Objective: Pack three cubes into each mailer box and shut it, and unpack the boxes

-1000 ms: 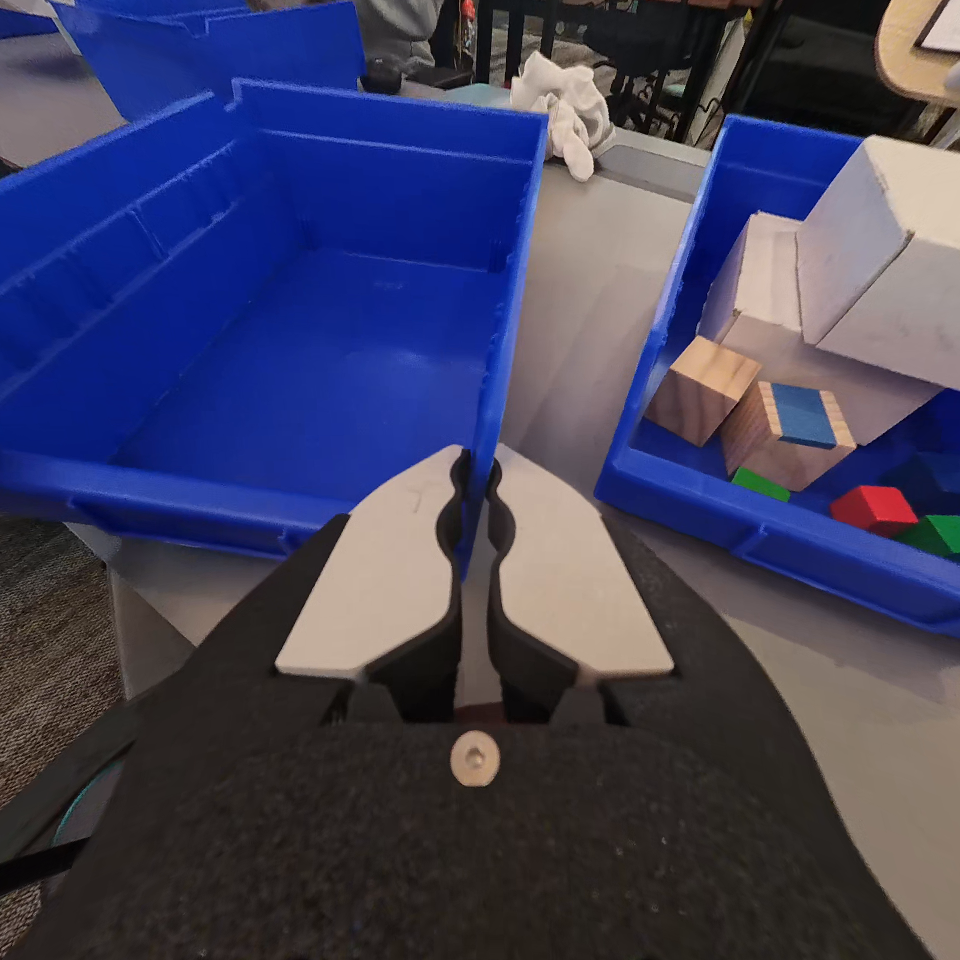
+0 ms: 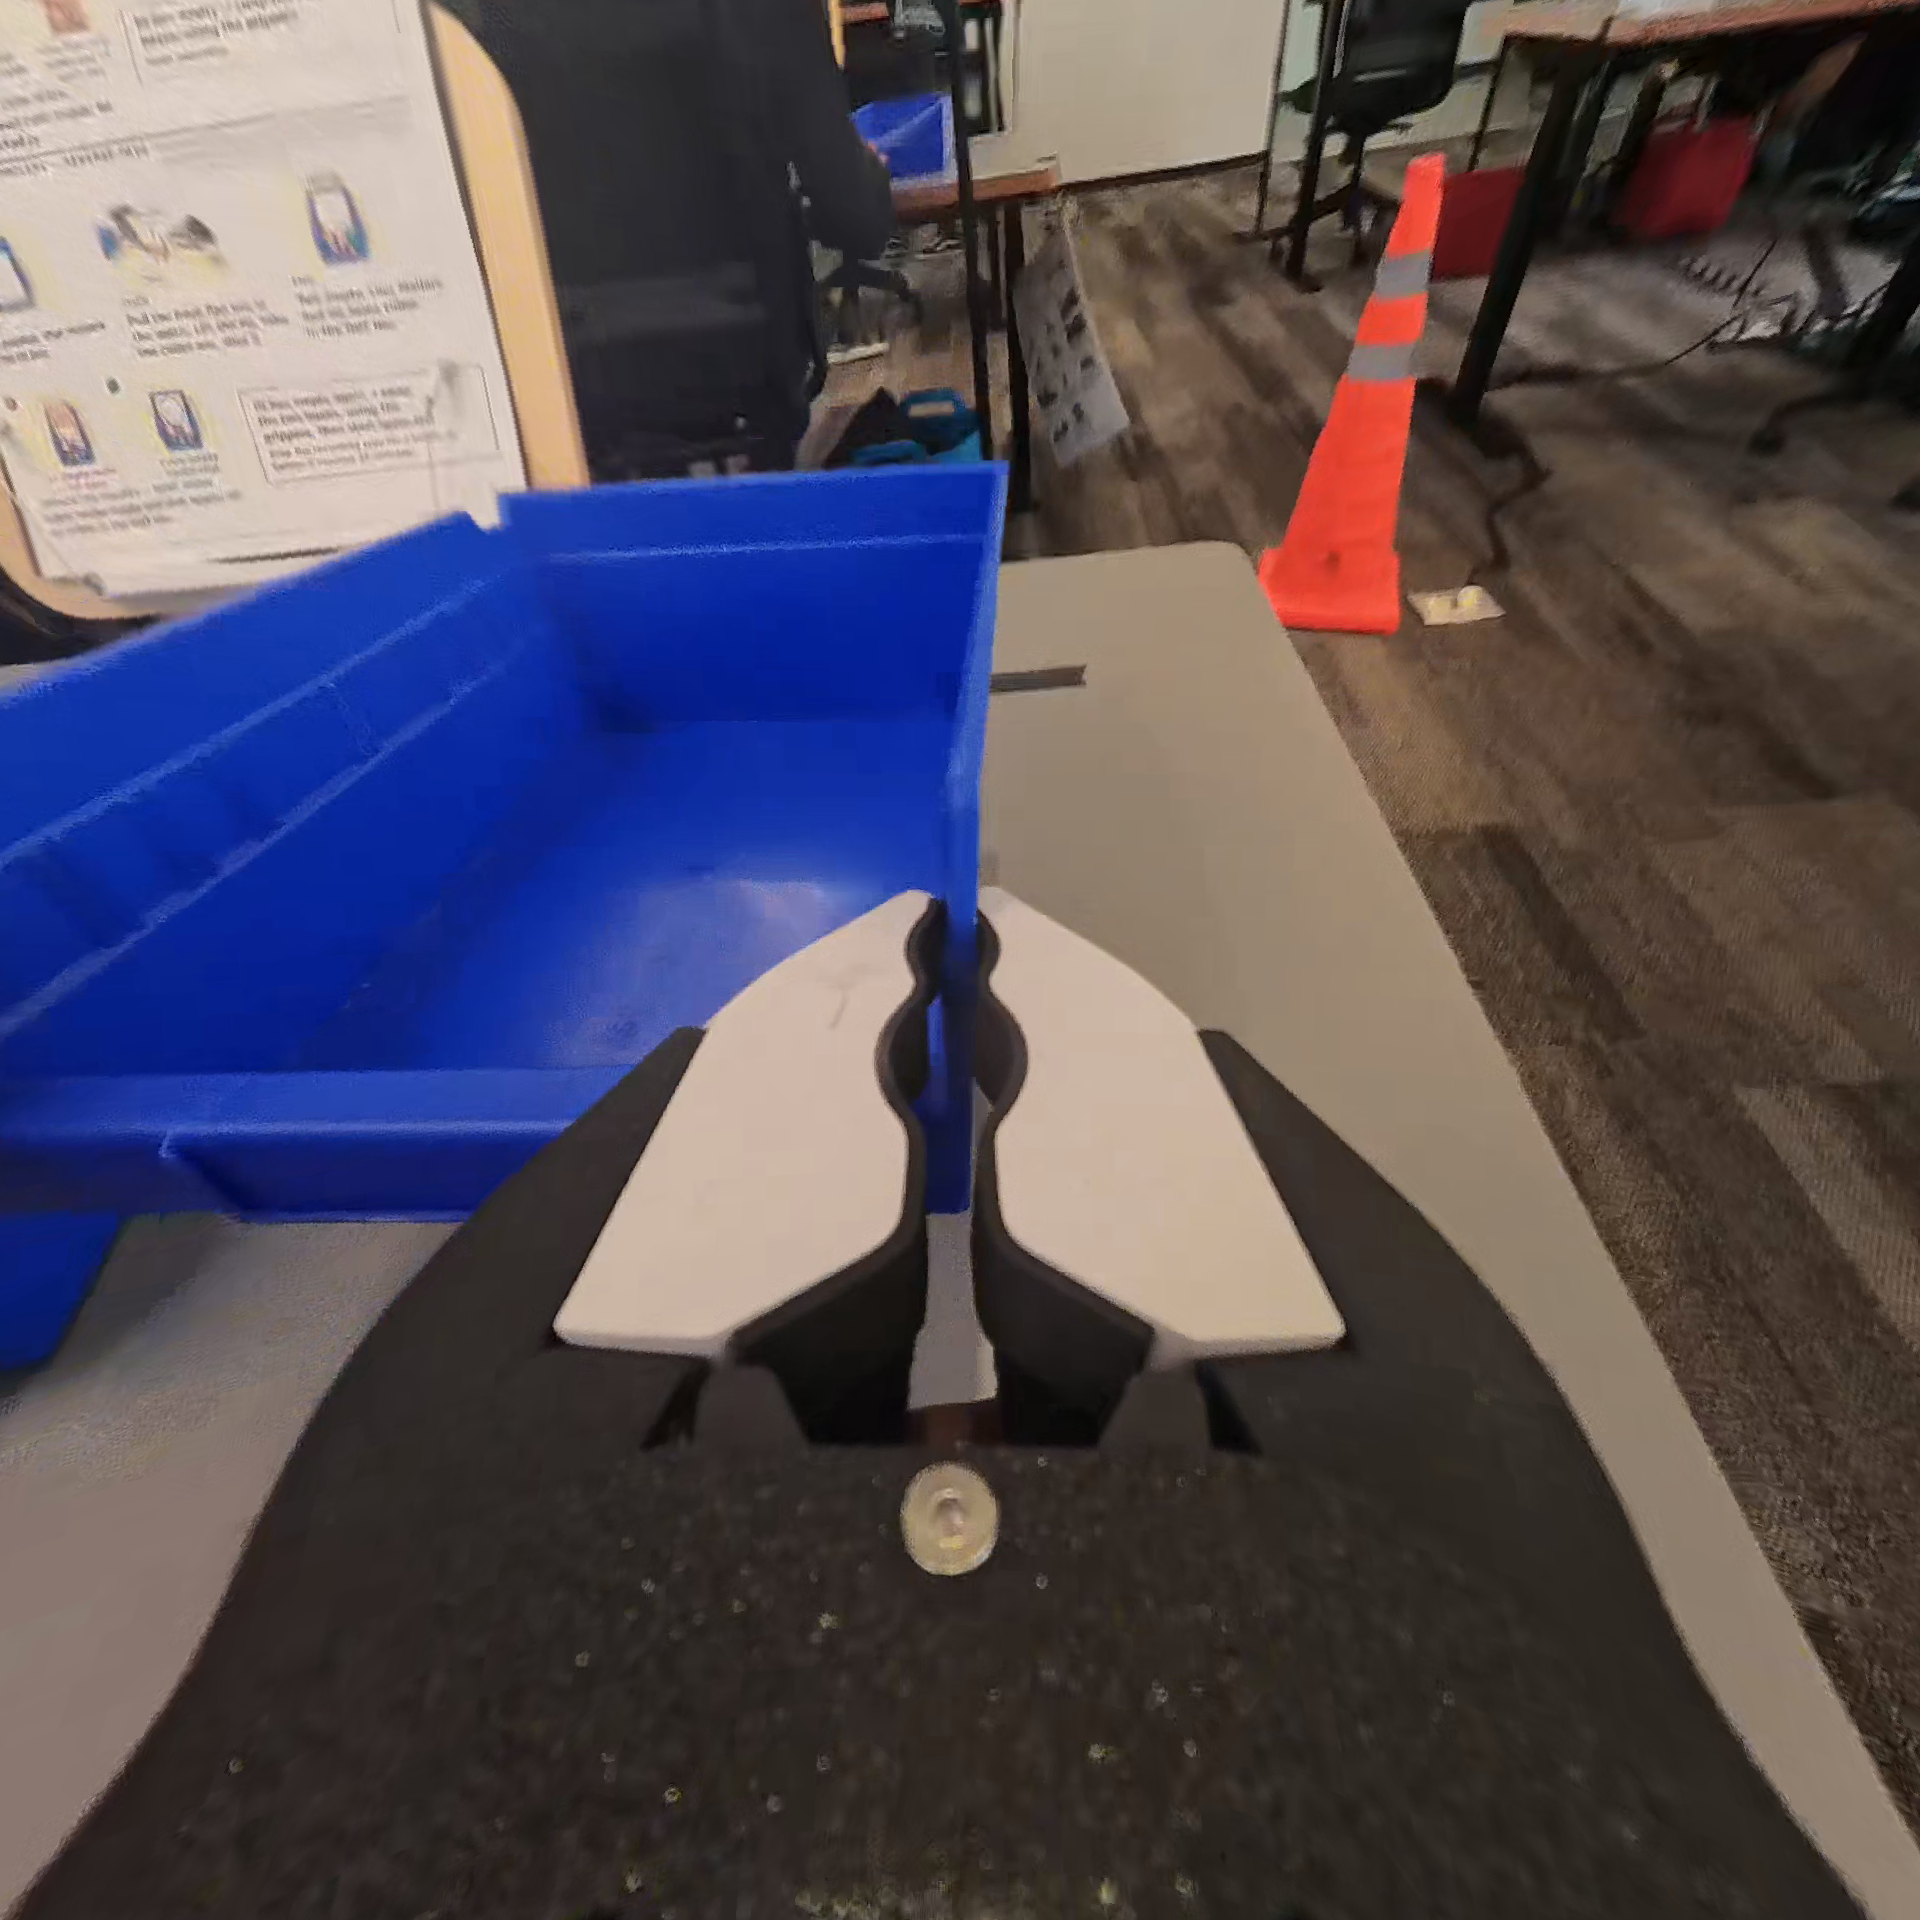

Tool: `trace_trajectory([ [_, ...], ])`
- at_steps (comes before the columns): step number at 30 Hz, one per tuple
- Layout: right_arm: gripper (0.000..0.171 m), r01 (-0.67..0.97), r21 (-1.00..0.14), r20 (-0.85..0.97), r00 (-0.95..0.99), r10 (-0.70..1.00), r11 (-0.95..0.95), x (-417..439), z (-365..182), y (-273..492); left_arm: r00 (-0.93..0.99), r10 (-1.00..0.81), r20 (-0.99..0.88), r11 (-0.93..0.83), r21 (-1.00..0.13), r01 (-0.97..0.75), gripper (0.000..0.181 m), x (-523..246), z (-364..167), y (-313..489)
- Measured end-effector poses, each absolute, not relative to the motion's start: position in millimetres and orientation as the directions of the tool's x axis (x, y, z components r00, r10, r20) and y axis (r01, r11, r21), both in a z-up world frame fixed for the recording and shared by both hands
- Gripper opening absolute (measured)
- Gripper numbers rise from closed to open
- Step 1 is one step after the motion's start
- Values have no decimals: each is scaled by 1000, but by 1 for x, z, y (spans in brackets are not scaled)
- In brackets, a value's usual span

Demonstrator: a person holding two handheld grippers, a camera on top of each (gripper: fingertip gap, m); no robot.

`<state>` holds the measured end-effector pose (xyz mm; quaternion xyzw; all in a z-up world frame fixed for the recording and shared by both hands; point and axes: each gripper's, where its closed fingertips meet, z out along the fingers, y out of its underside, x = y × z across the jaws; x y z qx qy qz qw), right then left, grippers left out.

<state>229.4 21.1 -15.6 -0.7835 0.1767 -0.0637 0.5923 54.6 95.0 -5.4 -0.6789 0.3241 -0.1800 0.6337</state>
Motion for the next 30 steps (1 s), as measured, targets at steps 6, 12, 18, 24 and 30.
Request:
trace_trajectory([
  [6, 5, -111, -928, -9, 961, -276, -357, 244, -85, 14, 705, -706, -72, -138, -961, -238, 7, 74, -77, 95],
  [12, 5, -195, -767, -4, 954, -300, -611, 257, -144, -8, 548, -833, 75, -334, -859, -389, 34, 89, -135, 53],
  [18, 28, -359, -753, -107, 894, -436, -552, 278, -134, -19, 438, -893, 97, -304, -849, -432, 43, 51, -111, 17],
  [24, 36, -199, -826, 46, 909, -415, -527, 260, -72, -19, 572, -819, 54, -277, -909, -311, 52, -85, -58, 41],
  [30, 38, -35, -878, 23, 993, -115, -478, 121, -36, 50, 755, -651, 77, -265, -955, -130, 52, -214, -23, 96],
])
